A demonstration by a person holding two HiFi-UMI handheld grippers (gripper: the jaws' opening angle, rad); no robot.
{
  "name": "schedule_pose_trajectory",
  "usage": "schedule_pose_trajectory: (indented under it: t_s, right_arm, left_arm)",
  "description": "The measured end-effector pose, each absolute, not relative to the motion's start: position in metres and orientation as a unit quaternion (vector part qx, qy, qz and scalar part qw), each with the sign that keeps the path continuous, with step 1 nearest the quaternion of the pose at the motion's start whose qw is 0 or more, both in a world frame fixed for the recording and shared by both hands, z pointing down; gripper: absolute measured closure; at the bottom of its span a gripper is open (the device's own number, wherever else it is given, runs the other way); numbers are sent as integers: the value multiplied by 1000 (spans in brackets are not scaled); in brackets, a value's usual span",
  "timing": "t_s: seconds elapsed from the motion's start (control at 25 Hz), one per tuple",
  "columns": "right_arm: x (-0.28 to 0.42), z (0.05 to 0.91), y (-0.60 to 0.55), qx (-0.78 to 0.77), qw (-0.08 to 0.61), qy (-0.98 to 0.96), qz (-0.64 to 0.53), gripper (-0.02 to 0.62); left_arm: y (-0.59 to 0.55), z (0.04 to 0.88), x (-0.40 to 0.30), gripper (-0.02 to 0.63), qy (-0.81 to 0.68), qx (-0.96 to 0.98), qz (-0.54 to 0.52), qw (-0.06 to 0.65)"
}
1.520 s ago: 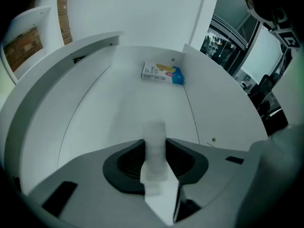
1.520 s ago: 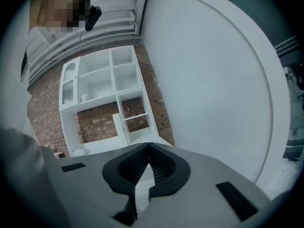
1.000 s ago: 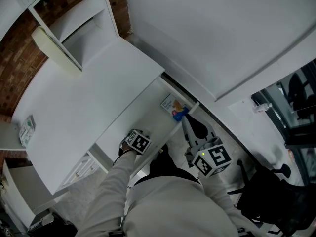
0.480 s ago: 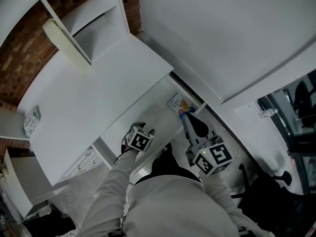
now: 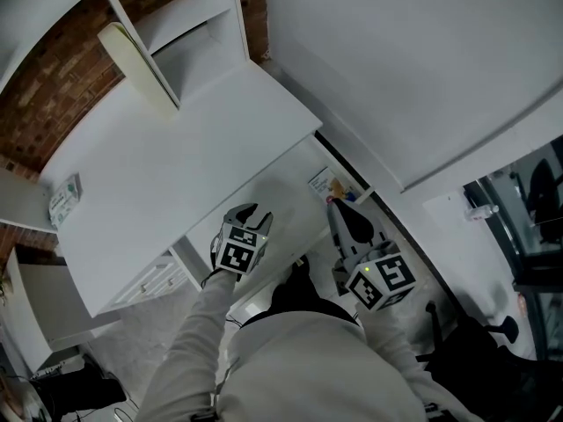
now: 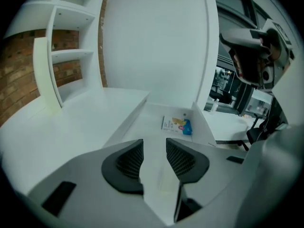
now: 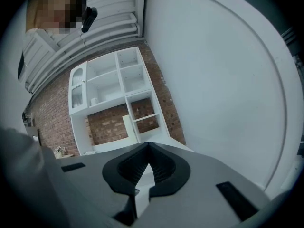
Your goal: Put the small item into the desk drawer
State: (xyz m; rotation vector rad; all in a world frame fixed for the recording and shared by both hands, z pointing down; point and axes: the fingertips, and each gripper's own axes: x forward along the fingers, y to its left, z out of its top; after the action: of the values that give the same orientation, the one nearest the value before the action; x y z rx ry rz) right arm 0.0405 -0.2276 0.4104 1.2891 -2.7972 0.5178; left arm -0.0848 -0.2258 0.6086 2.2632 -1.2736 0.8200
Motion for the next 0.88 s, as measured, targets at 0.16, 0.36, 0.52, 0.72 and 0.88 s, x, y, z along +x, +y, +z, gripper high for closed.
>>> schedule_pose_trajectory:
  t_s: [0.16, 0.36, 0.52, 0.72, 0.88]
  right_arm:
    - [37, 409, -222, 411, 8, -896, 167, 568]
    - [31, 405, -216, 403, 7, -901, 162, 568]
    - [26, 401, -212, 399, 6, -903, 156, 568]
    - [22, 396, -206, 393, 5, -908, 147, 568]
    - [17, 394, -202, 388, 6, -910, 143, 568]
  left_arm:
    - [-230, 562, -96, 463, -487, 817, 253, 177]
    - [-226, 517, -113, 486, -526, 815, 193, 146]
    - [-216, 494, -126, 525, -550, 809, 164, 129]
    - [-205, 466, -142, 538, -579, 797, 131, 110]
    - [-195, 447, -157, 563, -599, 788, 105, 100]
